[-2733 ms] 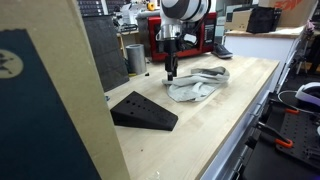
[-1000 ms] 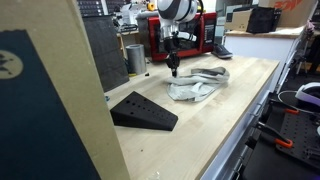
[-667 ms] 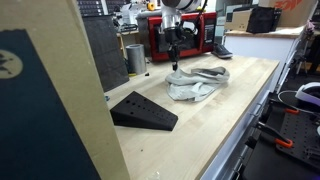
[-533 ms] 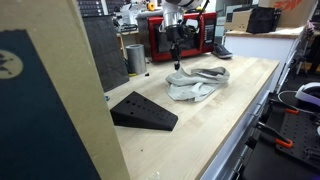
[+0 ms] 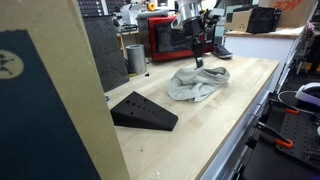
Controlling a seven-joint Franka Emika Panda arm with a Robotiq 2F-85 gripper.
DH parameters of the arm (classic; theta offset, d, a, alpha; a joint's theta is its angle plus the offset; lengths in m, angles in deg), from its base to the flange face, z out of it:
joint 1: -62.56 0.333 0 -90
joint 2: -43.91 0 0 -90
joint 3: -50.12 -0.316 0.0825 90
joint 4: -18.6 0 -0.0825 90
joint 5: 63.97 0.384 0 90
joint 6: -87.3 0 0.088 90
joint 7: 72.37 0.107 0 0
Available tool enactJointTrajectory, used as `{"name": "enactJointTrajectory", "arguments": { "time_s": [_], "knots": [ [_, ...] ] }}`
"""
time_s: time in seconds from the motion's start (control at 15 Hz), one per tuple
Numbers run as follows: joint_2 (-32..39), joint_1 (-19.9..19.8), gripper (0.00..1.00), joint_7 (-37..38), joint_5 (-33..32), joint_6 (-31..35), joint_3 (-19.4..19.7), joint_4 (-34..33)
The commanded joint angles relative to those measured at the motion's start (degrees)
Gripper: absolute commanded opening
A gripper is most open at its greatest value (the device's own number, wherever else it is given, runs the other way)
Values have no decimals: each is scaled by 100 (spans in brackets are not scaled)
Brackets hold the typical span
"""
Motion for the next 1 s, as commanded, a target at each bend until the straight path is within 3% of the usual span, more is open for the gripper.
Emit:
{"name": "enactJointTrajectory", "arguments": {
  "time_s": [0.0,0.33,0.47,0.73,0.93],
  "knots": [
    [-701,183,1,-330,19,-491,75,622],
    [-1362,601,1,-111,235,-704,-3,1288],
    [-1562,791,29,-83,341,-615,-20,1502],
    [-1835,983,59,-155,513,-559,91,1664],
    [-1603,851,81,-117,560,-635,328,1229]
  ]
}}
